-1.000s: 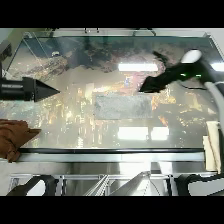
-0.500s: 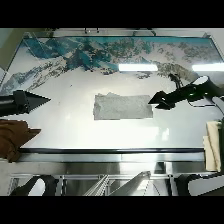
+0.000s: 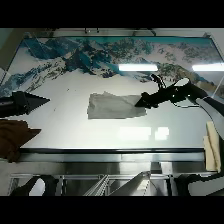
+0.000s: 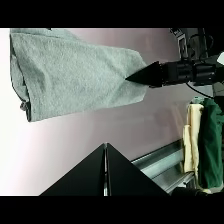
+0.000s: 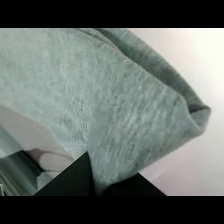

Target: Fold the shirts.

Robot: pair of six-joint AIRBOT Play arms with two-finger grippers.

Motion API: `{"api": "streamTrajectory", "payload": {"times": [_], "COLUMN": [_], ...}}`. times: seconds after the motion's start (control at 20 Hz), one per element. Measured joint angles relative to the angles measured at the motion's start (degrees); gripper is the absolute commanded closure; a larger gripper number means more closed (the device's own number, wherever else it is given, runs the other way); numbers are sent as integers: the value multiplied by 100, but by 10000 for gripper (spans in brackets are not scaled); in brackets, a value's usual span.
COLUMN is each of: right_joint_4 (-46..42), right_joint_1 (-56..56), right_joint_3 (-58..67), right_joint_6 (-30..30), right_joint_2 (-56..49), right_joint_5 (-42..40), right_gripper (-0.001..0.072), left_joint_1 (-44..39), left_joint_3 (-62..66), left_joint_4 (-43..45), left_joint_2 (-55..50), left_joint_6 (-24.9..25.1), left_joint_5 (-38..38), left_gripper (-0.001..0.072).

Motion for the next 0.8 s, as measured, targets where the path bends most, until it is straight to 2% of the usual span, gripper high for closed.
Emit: {"api": "streamTrajectory", "payload": {"times": [0.15, 0.25, 0.55, 0.7, 0.8], "right_joint_4": [120, 164, 109, -590, -1578], "right_joint_1": [-212, -634, -3121, -4487, -5261], "right_joint_3": [120, 310, 844, 911, 909], "right_joint_6": [33, 332, 2076, 3040, 3644], "right_joint_2": [581, 1012, 2127, 2715, 3088], "right_joint_5": [70, 42, 76, 553, 1128], "right_gripper": [701, 701, 701, 700, 700], "left_joint_1": [0, 0, 0, 0, 0], "left_joint_3": [0, 0, -2, -2, -7], "left_joint_4": [-2, -2, -4, -4, -4], "left_joint_2": [0, 0, 0, 0, 0], "left_joint_6": [61, 94, 205, 282, 348], "left_joint_5": [-4, 0, 131, 177, 195], "left_gripper": [695, 694, 694, 694, 694]}}
